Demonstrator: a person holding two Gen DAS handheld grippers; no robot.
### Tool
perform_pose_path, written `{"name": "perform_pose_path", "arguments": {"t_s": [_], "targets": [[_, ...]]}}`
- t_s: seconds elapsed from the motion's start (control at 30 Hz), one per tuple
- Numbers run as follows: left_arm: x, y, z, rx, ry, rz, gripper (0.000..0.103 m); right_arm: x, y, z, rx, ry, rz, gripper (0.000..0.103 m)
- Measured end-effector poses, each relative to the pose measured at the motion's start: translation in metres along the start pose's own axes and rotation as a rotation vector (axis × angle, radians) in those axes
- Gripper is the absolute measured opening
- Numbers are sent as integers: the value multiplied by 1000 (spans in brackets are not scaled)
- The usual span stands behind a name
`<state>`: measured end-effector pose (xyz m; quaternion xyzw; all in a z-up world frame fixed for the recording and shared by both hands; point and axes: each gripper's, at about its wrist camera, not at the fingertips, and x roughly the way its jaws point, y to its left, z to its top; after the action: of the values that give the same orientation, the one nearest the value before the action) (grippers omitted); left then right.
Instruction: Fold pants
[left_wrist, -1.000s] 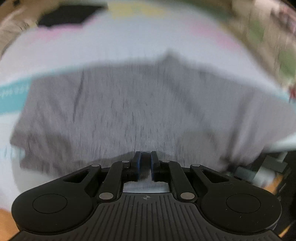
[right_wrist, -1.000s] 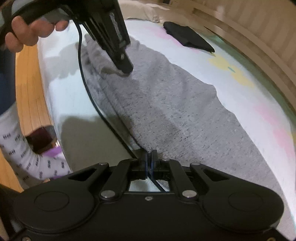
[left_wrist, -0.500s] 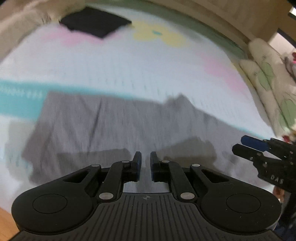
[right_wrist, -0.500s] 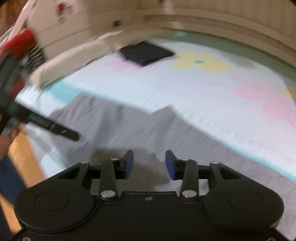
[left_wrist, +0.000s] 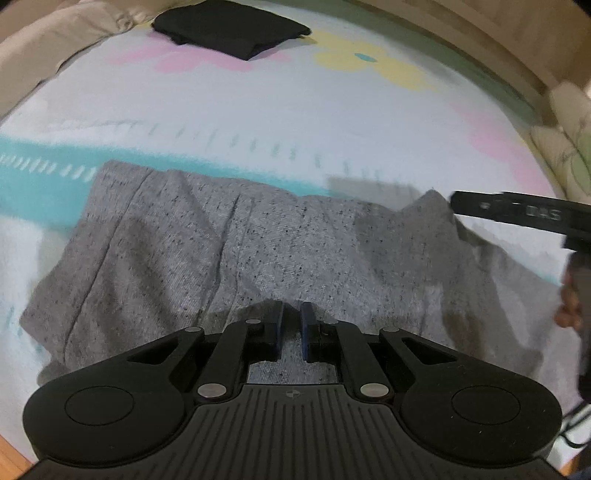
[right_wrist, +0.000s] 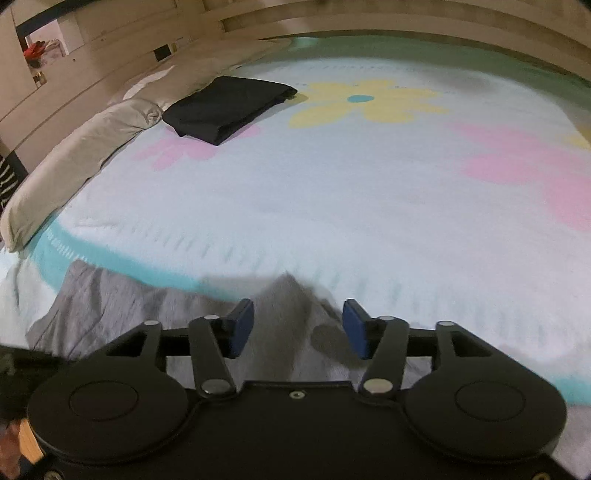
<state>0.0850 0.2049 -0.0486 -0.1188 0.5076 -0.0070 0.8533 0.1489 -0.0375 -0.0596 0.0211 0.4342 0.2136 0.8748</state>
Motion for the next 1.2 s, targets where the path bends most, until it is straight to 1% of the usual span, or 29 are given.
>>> {"name": "perform_pose_path", "arguments": {"t_s": [0.1, 0.23, 0.27, 0.33, 0.4, 0.43, 0.5, 0.53, 0.57, 0.6, 0.63, 0.67, 0.7, 0.77, 0.8, 0.83, 0.87, 0.9, 0.93, 1.0, 1.07, 1.2], "targets": [[-3, 2, 0, 3, 5, 6, 9, 16, 3, 6, -13, 13, 20, 61], [1, -7, 0, 21, -1, 11, 9, 33, 6, 8, -22, 46, 38, 60], [1, -6, 0, 19, -1, 9, 9, 35, 6, 7, -26, 54, 44, 57], [1, -6, 2, 7, 0, 2, 9, 35, 11, 2, -60, 76, 54, 23], [-1, -2, -1, -9, 2, -4, 10, 31, 16, -3, -113, 82, 58, 20], [-1, -1, -1, -17, 2, -7, 9, 29, 18, -5, -131, 76, 61, 17], [1, -1, 0, -16, 1, -6, 9, 26, 19, -6, -143, 73, 58, 15], [2, -1, -1, -7, -2, -3, 9, 25, 20, -5, -141, 62, 50, 8], [1, -3, -2, 12, -6, 7, 9, 25, 20, -3, -138, 42, 32, 7], [0, -3, -3, 29, -9, 16, 9, 25, 19, 1, -125, 10, -10, 4], [0, -5, -4, 46, -11, 27, 9, 26, 18, 5, -107, -13, -48, 4], [0, -7, -4, 55, -12, 33, 9, 30, 16, 8, -83, -16, -73, 4], [-1, -8, -4, 57, -11, 37, 9, 36, 15, 11, -65, 1, -87, 4], [-3, -8, -4, 53, -11, 36, 9, 41, 15, 11, -59, 15, -94, 5], [-5, -8, -4, 49, -15, 34, 9, 40, 15, 12, -53, 12, -90, 13], [-7, -9, -4, 50, -19, 34, 9, 37, 15, 14, -38, 14, -73, 23], [-10, -10, -4, 59, -30, 36, 9, 30, 13, 14, -8, 12, -49, 28], [-14, -12, -4, 68, -48, 39, 9, 23, 10, 14, 14, 3, -30, 44], [-19, -15, -5, 80, -70, 40, 9, 16, 8, 13, 29, -10, -27, 54], [-29, -27, -6, 136, -118, 22, 9, -1, 4, 9, 33, -32, -53, 57], [-35, -42, -9, 193, -144, -2, 9, -12, -3, 4, 37, -17, -75, 57], [-33, -71, -18, 286, -133, -53, 9, -31, -30, -16, 90, 38, -122, 57]]}}
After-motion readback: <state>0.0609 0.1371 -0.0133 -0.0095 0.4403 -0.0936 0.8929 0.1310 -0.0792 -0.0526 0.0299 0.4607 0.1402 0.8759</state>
